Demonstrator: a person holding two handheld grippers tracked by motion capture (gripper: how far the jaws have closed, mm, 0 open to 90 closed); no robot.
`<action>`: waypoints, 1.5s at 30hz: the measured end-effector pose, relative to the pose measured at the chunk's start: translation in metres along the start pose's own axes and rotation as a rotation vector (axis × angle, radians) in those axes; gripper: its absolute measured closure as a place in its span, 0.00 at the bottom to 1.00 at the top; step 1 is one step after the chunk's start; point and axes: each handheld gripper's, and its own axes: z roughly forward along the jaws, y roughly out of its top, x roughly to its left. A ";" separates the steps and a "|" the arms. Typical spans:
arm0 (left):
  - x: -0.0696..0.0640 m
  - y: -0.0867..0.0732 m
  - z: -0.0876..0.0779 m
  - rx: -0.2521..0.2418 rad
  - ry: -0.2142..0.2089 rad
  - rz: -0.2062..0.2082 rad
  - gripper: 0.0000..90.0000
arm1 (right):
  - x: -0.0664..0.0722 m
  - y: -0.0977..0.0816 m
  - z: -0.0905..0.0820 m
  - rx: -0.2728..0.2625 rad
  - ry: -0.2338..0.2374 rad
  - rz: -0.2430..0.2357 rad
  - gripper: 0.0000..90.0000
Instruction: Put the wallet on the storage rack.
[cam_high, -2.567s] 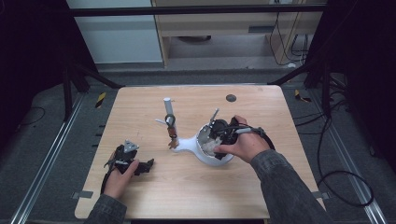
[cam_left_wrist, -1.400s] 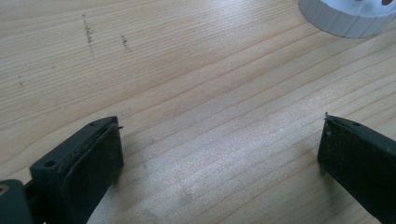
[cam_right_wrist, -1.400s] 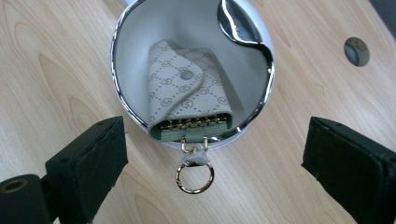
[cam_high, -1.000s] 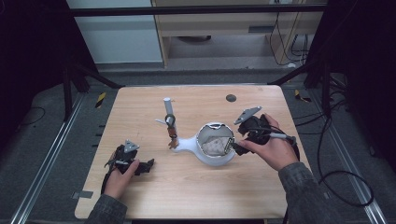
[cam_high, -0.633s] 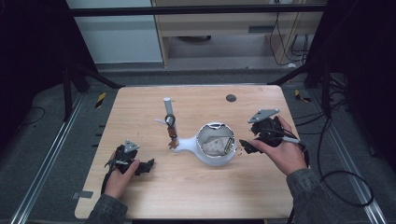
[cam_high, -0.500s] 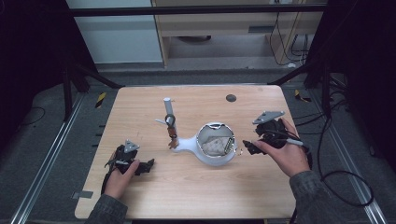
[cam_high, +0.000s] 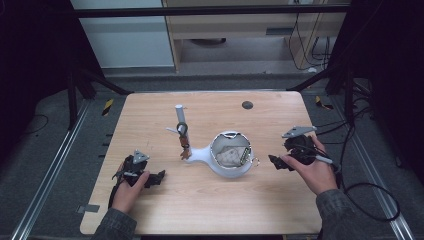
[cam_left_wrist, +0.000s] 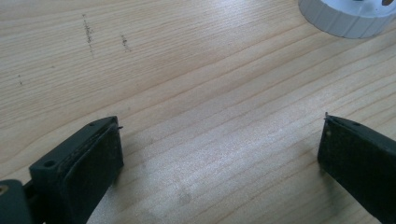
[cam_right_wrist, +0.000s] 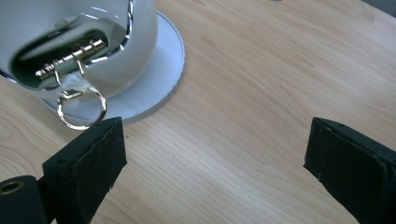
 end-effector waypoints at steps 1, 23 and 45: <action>0.000 0.000 0.000 0.000 0.000 0.000 0.00 | -0.001 -0.002 0.001 0.002 -0.002 0.003 0.06; 0.000 0.000 0.000 0.000 0.001 -0.001 0.00 | -0.013 -0.046 0.028 0.027 0.010 0.125 0.06; -0.001 0.000 0.000 -0.001 0.002 -0.002 0.00 | -0.011 -0.078 0.052 0.009 -0.001 0.206 0.05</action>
